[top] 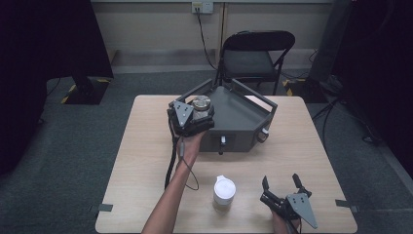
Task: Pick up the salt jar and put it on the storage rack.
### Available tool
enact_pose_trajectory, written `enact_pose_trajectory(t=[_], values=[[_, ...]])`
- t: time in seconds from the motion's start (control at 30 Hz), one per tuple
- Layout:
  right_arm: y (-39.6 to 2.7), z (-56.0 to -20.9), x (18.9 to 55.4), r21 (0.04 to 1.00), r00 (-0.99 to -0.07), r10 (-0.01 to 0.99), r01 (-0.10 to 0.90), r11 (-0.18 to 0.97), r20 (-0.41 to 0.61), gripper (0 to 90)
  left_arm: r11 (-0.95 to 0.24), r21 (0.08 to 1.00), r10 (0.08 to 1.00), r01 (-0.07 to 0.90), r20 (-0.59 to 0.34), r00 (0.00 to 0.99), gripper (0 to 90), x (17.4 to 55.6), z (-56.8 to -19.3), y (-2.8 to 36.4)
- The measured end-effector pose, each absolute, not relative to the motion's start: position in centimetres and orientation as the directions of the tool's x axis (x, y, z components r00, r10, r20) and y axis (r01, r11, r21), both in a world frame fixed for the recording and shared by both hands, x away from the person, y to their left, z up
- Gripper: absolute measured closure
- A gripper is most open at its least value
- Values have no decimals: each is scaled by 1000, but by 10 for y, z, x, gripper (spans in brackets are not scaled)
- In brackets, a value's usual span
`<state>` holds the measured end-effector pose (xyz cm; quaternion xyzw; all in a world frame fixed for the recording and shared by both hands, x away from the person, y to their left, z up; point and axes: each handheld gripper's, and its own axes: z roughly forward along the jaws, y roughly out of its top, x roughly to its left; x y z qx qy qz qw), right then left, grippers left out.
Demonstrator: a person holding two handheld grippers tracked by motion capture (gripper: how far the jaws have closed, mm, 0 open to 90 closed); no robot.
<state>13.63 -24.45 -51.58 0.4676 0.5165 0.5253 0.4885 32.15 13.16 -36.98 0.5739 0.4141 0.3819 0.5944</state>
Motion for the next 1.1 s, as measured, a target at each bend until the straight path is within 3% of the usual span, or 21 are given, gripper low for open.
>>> enact_pose_trajectory(t=[0.13,0.6,0.73,1.1], values=[[-245,-516,136,999,-86,996,-30,11,-13,2,80,997,926,1,-75,370,0,308,-371,138],[-244,-516,136,999,-80,997,-30,11,-14,2,40,995,933,-93,-4,360,0,253,-386,142],[-243,-516,136,999,-79,997,-30,11,-13,2,113,990,928,-81,-76,366,0,240,-395,148],[-243,-516,136,1000,-77,997,-30,10,-12,2,118,989,932,-86,-80,353,1,205,-414,153]])
